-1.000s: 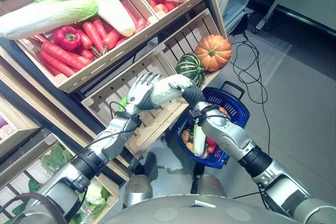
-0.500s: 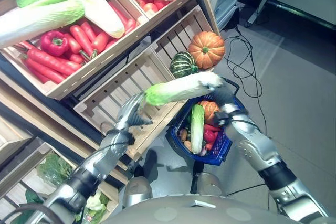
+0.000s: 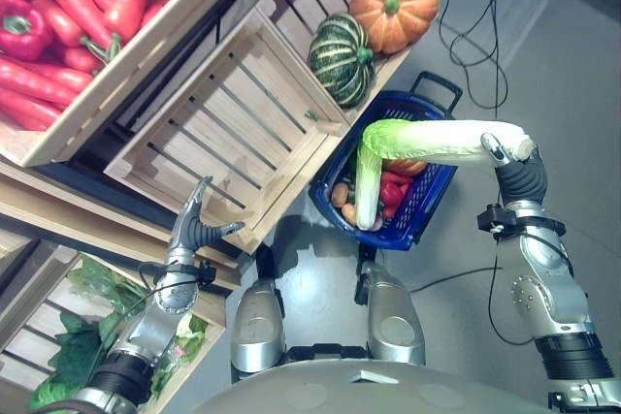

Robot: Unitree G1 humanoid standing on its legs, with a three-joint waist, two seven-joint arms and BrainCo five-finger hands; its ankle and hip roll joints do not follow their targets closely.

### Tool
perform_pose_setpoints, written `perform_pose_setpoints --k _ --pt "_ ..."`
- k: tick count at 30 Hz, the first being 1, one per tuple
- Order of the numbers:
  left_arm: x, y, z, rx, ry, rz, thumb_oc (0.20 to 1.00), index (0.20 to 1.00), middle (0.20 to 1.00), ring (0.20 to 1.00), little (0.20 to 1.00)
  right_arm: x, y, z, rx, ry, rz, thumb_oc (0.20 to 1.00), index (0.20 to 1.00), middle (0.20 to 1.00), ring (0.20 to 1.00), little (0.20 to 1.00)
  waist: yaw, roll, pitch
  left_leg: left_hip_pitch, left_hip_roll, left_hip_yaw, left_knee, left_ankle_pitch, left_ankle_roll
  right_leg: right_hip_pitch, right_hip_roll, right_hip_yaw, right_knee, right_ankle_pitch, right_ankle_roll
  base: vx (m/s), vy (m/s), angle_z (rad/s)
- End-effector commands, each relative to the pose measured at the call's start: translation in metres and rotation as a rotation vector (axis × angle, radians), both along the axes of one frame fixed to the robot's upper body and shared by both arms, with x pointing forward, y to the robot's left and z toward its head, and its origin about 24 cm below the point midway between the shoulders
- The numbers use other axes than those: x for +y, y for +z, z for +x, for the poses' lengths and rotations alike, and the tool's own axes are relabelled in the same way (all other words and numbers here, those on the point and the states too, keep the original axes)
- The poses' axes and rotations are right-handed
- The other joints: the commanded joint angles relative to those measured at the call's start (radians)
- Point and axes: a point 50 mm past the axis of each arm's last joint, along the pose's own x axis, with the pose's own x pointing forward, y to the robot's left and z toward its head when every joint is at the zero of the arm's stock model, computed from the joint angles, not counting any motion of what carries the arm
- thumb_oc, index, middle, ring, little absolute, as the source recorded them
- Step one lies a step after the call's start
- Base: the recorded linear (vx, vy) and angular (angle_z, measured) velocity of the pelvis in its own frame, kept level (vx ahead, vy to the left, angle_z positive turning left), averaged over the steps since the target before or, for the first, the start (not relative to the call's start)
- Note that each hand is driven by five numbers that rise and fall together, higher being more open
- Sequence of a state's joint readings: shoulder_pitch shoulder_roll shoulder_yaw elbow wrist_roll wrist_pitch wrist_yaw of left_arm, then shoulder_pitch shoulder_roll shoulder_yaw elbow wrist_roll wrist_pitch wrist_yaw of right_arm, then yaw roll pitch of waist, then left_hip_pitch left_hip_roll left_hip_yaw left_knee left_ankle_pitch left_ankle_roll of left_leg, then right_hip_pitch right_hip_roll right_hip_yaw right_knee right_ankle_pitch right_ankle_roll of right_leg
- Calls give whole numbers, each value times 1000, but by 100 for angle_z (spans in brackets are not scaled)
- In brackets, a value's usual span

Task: Pick up fruits and vegetables into the basket

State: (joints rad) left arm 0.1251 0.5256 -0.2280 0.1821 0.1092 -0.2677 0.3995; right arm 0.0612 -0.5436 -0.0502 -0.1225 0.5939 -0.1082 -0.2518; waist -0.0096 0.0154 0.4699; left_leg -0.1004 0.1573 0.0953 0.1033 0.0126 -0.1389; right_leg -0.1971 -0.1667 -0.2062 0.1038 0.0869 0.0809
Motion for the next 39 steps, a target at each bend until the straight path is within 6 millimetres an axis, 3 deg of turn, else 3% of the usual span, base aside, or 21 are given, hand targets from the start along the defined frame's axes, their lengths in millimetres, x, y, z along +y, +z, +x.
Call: perform_pose_setpoints --k 1,6,13,16,23,25,33,39 --pt "4 29 -3 -142 -103 -56 1000 1000 1000 1000 1000 -11 38 -1 -194 -38 -74 200 200 200 200 200 -4 -3 -11 -74 12 34 97 -85 60 11 -46 8 184 -203 37 -128 -66 9" --pt "-12 40 1 -138 -279 -194 1000 1000 1000 1000 1000 -15 23 13 -93 -51 -80 200 200 200 200 200 0 30 50 -157 12 21 131 -59 53 -83 -48 -6 263 -216 14 -92 -44 5" --pt "-32 36 7 -26 -424 -276 1000 1000 1000 1000 1000 -24 16 35 12 -144 -148 200 200 200 200 200 8 65 50 -278 9 14 158 -40 52 -226 -53 -19 350 -234 -6 -31 -35 5" --pt "-44 29 7 43 -492 -258 1000 1000 1000 1000 1000 -33 21 43 46 -203 -197 200 200 200 200 200 8 86 50 -342 4 12 174 -31 54 -307 -54 -14 399 -243 -12 -15 -16 6" --pt "-52 32 12 38 -521 -305 1000 1000 1000 1000 1000 -47 26 59 124 -240 -227 200 200 200 200 200 21 120 50 -428 -6 11 207 -29 55 -413 -62 -6 469 -265 -21 -2 5 4" --pt "-58 34 14 35 -555 -315 1000 1000 1000 1000 1000 -55 26 66 173 -262 -234 200 200 200 200 200 32 129 50 -447 -15 4 225 -56 52 -442 -68 6 510 -300 -13 62 -70 6" --pt "-75 41 18 -1 -638 -309 1000 1000 1000 1000 1000 -92 38 89 311 -329 -188 200 200 200 200 200 91 166 50 -563 -37 -19 267 -55 68 -566 -98 -4 598 -315 -22 -3 -66 13" --pt "-79 43 19 -9 -667 -293 1000 1000 1000 1000 1000 -111 43 93 444 -372 -201 200 200 200 200 200 125 186 50 -641 -50 -37 302 -59 82 -642 -110 -9 648 -325 -35 -8 -60 9"
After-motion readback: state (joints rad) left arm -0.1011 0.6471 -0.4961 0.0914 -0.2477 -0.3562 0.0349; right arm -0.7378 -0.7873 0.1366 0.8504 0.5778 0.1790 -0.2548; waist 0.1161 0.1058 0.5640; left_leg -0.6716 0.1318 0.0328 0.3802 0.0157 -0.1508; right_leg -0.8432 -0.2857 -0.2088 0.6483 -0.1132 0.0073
